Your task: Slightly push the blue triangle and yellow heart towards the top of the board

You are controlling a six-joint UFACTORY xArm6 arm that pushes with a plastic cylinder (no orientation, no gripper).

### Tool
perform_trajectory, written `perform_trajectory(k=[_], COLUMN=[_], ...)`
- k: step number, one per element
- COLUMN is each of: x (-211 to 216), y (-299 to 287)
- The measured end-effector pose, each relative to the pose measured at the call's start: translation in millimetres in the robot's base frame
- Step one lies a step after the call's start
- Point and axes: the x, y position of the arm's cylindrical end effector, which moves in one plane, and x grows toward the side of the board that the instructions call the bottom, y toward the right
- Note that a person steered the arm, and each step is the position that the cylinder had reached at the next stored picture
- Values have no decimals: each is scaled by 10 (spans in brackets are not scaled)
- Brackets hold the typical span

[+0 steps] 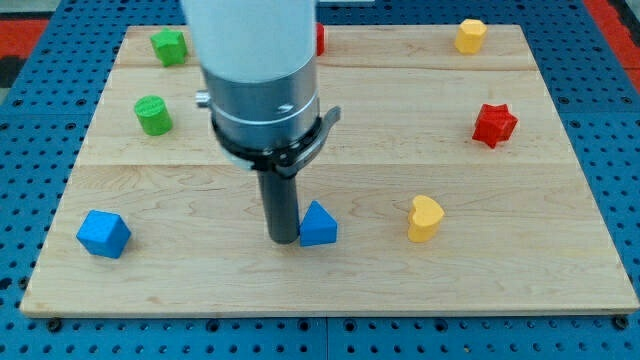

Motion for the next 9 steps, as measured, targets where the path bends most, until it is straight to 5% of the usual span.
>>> perform_trajectory(k=[2,3,4,5,7,8,9], x=[-117,-161,-708,-935,-263,-256,192], y=[1772,1423,1561,2730,2247,2567,2980])
